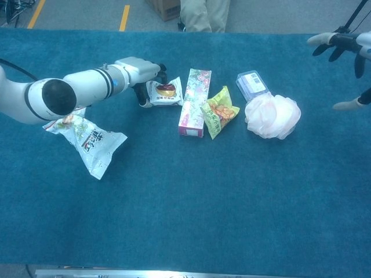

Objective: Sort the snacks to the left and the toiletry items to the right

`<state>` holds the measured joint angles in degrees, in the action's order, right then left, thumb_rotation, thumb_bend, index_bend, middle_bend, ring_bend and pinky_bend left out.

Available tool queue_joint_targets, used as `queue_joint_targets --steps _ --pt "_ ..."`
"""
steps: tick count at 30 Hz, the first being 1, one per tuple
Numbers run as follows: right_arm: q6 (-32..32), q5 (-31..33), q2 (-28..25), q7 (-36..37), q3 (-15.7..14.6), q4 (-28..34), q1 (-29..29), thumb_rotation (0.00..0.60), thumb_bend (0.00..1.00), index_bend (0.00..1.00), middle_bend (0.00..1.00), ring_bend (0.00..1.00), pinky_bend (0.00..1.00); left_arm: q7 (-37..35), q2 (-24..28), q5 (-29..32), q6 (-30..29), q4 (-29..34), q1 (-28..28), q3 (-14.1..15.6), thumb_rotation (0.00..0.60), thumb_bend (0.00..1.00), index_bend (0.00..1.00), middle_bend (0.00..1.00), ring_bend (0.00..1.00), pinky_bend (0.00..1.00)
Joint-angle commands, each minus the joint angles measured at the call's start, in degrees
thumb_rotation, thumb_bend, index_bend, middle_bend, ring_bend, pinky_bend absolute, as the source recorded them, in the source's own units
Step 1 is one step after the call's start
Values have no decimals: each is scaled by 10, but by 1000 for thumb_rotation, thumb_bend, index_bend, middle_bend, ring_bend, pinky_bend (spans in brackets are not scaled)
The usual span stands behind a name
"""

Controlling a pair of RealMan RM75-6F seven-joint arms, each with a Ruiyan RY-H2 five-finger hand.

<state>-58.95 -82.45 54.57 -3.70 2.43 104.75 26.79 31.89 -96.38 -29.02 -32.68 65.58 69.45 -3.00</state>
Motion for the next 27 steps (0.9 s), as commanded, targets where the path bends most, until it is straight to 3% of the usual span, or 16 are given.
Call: queue_joint_targets --steps 1,17,25,27 --pt "-2 -1 -1 -1 0 2 -1 600 0 10 208 262 513 7 26 0 -4 36 3 16 600 272 258 0 0 18" --pt "-7 -2 -5 -24 1 28 -5 600 0 10 208 262 513 58 201 -22 -80 264 -10 124 600 272 267 0 0 18" --pt "-11 -5 -7 -33 -1 39 -8 600 0 10 208 262 513 69 242 -13 -100 302 -18 157 600 271 263 0 0 8" --pt "-12 -4 -7 -34 -1 40 -9 600 0 10 208 262 513 69 248 -8 -104 310 -19 160 600 272 213 0 0 8"
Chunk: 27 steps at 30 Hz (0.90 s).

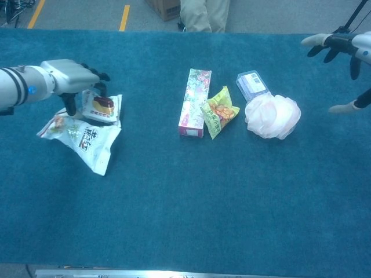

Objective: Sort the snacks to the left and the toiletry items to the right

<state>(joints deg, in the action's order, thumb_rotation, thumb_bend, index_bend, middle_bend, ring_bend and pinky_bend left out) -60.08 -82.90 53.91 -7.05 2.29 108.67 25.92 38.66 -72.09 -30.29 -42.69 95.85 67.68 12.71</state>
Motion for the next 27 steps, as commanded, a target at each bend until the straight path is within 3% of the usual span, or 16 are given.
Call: queue_joint_targets --steps 1,5,13,22,27 --pt "-1 1 0 -1 0 1 -1 600 0 10 208 262 513 0 7 6 -6 10 -2 3 600 271 144 0 0 8" --pt "-1 3 -1 -1 1 0 -2 600 0 10 208 262 513 -15 15 -2 -11 22 -6 -9 600 272 2 0 0 8" --pt "8 6 0 1 1 -12 1 600 0 10 208 262 513 -76 31 -66 -45 39 -40 -48 600 271 0 0 0 8" --pt "20 -32 41 -63 12 -32 35 600 0 56 253 262 503 -143 53 -180 -172 66 -127 -81 600 272 24 0 0 9" --pt "78 2 68 -107 31 -28 80 600 0 62 257 250 482 -169 79 -237 -222 88 -177 -80 600 272 58 0 0 10"
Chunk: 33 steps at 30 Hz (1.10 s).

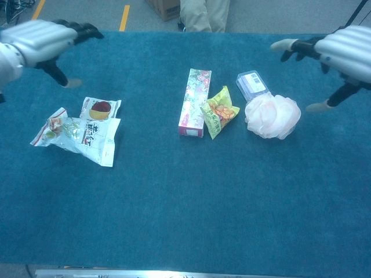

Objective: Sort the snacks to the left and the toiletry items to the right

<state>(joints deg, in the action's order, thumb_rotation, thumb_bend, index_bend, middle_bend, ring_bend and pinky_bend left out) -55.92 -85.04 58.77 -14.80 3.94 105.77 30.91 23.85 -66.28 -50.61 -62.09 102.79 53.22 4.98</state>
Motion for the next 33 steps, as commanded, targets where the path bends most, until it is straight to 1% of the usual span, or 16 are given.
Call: queue_joint_targets --steps 1,5,8,14,19,23,29,33 --pt "47 32 25 -38 18 1 39 600 0 62 257 245 477 -24 27 -42 -32 25 -39 -1 600 272 58 0 0 10" --pt "90 72 54 -81 31 -4 78 600 0 62 229 218 446 -31 53 -77 -47 49 -68 7 600 272 58 0 0 10" --pt "113 113 84 -126 38 -15 107 600 0 62 205 193 419 -37 70 -104 -59 64 -91 11 600 272 58 0 0 10" --pt "127 199 139 -210 40 -35 155 600 0 62 193 185 412 -52 90 -151 -73 79 -126 13 600 272 59 0 0 10" --pt "119 267 182 -271 30 -62 188 600 0 62 193 185 412 -55 99 -185 -74 86 -146 15 600 272 67 0 0 10" --pt "99 330 208 -315 17 -75 209 600 0 62 193 185 412 -61 101 -211 -80 84 -164 11 600 272 67 0 0 10" --pt "66 393 225 -356 0 -75 228 600 0 62 193 185 414 -77 98 -227 -63 72 -177 4 600 272 67 0 0 10" --pt "47 422 241 -372 -8 -81 237 600 0 62 193 185 429 -86 100 -236 -45 67 -181 2 600 272 67 0 0 10"
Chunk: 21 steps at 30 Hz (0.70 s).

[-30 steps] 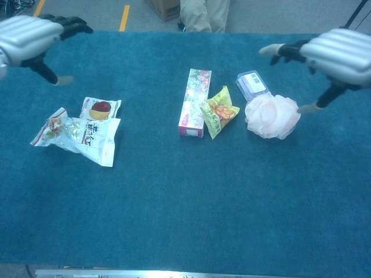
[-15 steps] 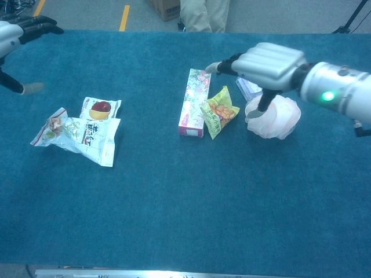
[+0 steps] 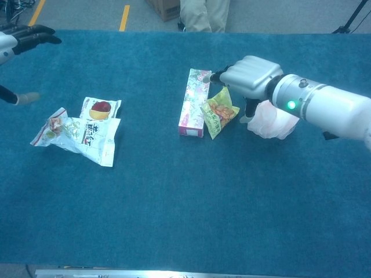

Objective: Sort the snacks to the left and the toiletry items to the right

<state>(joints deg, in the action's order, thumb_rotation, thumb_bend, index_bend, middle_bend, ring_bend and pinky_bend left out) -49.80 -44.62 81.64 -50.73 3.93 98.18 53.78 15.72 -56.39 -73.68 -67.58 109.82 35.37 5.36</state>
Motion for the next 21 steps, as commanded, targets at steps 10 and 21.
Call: queue_joint_targets --steps 10,21 --pt "-58 71 58 -50 -26 -25 25 600 0 62 197 208 490 -25 6 -24 39 -13 -15 -9 600 272 79 0 0 10" --pt "-66 76 81 -52 -31 -34 38 600 30 156 256 280 608 -41 10 -35 64 -23 -23 -20 600 272 80 0 0 10"
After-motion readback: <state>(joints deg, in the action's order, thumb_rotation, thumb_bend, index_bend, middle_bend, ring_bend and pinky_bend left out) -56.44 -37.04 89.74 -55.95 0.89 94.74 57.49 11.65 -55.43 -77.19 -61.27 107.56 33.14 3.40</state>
